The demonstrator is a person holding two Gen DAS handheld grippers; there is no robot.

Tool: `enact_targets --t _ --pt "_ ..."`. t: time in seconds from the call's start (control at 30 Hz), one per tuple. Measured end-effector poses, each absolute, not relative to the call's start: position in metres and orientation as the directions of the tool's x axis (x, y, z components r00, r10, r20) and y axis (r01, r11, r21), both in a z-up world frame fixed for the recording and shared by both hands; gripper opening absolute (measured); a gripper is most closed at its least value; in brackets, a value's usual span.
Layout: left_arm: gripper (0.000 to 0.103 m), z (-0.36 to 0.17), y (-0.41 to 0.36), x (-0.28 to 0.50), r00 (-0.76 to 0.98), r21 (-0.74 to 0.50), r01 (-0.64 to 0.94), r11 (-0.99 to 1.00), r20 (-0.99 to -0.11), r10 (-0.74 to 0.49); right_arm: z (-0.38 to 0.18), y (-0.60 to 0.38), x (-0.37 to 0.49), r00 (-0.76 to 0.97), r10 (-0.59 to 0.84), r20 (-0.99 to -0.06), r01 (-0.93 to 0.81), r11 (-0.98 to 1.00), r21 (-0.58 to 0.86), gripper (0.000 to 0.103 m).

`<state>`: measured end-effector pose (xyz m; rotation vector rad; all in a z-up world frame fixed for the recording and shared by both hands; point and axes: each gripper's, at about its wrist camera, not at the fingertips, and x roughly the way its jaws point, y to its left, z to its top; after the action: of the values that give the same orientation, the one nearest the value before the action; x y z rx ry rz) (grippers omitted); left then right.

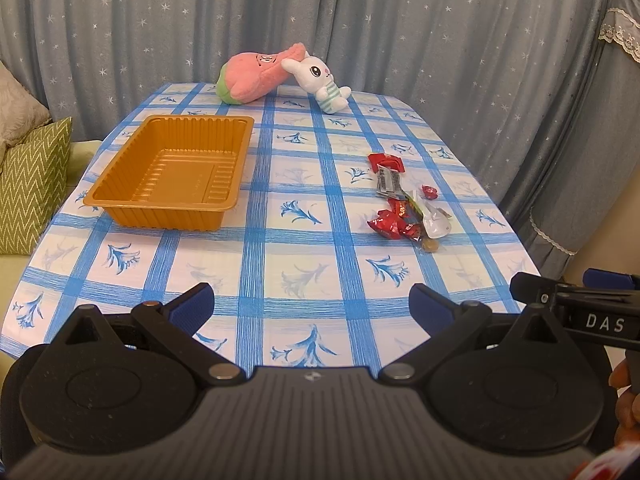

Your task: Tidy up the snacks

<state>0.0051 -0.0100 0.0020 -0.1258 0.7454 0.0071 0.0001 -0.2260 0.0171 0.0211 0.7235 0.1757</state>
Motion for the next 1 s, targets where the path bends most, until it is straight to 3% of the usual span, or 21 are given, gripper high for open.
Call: enact_targets --t 0.67,0.9,0.93,1.0 --pt "0.102 -0.008 -0.008 0.022 0.731 -0.129 -0.032 0.991 -0.679 -0.065 0.002 -0.25 0.01 0.75 0.143 -0.646 -0.114 0.99 0.086 0.102" --pt "0.097 -0.027 -0.018 0.06 0.72 -0.154 0.035 0.987 -0.681 -0.132 -0.015 -0.255 0.039 0.746 0.138 -0.651 -0.099 0.99 0.096 0.102" --pt "0.096 -0.031 -0.019 0.067 0.719 -0.159 0.043 0.986 -0.681 -0.141 -0.017 -0.256 0.044 0.746 0.138 -0.652 -0.099 0.99 0.097 0.102" --pt "0.093 -0.039 -0.024 0.083 0.706 -0.157 0.062 0.986 -0.691 -0.154 -0.026 -0.259 0.057 0.737 0.142 -0.661 -0.097 0.99 0.104 0.088"
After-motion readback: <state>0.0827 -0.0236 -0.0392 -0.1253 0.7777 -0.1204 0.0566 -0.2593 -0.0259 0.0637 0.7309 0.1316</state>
